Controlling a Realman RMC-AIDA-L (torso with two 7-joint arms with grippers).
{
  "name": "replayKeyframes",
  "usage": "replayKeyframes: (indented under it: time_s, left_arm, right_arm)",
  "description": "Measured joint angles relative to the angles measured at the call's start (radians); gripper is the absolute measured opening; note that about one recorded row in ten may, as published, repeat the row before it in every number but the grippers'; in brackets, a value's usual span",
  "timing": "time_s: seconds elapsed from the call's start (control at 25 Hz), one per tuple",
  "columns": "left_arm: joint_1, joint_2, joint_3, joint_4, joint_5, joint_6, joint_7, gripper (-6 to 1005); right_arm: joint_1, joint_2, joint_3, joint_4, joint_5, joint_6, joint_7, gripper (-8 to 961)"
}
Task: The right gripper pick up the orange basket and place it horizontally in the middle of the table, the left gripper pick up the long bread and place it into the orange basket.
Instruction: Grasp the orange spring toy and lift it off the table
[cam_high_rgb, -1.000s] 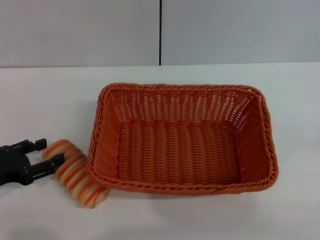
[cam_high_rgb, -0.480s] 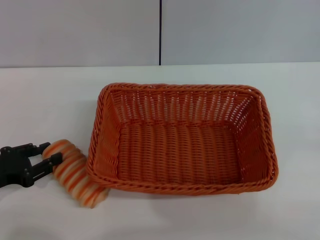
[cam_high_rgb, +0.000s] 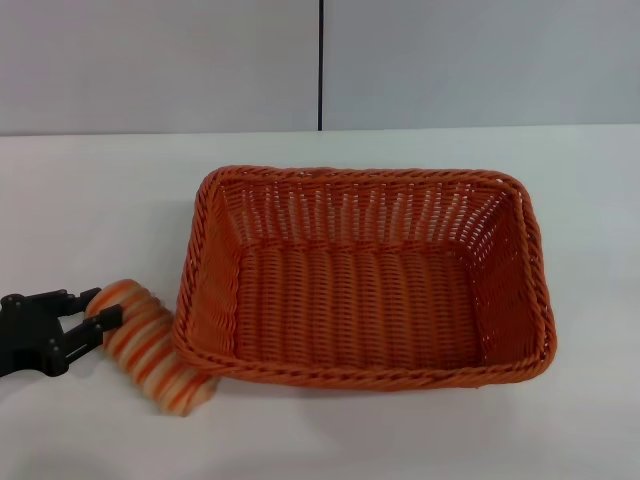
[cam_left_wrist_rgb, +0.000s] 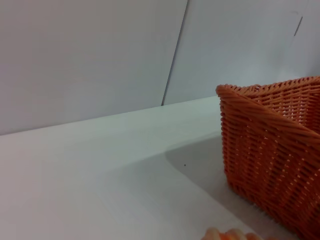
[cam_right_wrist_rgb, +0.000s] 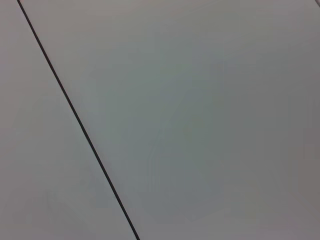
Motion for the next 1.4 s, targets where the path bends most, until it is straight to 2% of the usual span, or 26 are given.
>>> replayKeyframes:
  time_s: [0.2,0.6,0.76,0.84,0.96,1.04,1.24,1.28,1.4]
  left_arm:
    - [-0.002,0.000,0.000,0.000,0.000,0.000,0.000,321]
    - [0.000,0.007,-0.025,0.000,-0.007,0.000,-0.011,261]
    - [-0.001,0.008,-0.099,0.004,-0.008,0.002,-0.011,244]
    - [0.000,0.006,-0.184,0.009,-0.008,0.003,-0.011,236]
    - [0.001,0.006,-0.230,0.009,-0.009,0.001,-0.009,218]
    - [-0.002,0.007,-0.335,0.010,-0.009,-0.003,-0.005,201]
    - [-0.006,0.009,-0.401,0.011,-0.020,0.011,-0.006,176]
    - [-0.008,0.009,-0.444,0.011,-0.068,0.046,-0.008,174]
    - [-0.006,0.006,-0.446,0.008,-0.143,0.107,-0.017,168]
  right_arm:
    - [0.002,0.000,0.000,-0.001,0.000,-0.002,0.000,545]
    - [0.004,0.001,0.000,-0.002,0.000,-0.002,-0.001,545]
    - [0.007,0.002,0.000,-0.003,0.000,-0.002,-0.001,546]
    - [0.007,0.002,0.000,-0.004,0.000,-0.002,-0.001,546]
    - [0.008,0.002,0.000,-0.006,0.000,-0.002,-0.001,546]
    - [0.010,0.002,0.000,-0.008,0.000,-0.004,-0.001,546]
    - [0.011,0.002,0.000,-0.008,0.000,-0.006,-0.001,546]
    - [0.011,0.002,0.000,-0.008,0.000,-0.006,-0.001,546]
    - [0.010,0.002,0.000,-0.008,0.000,-0.006,-0.001,546]
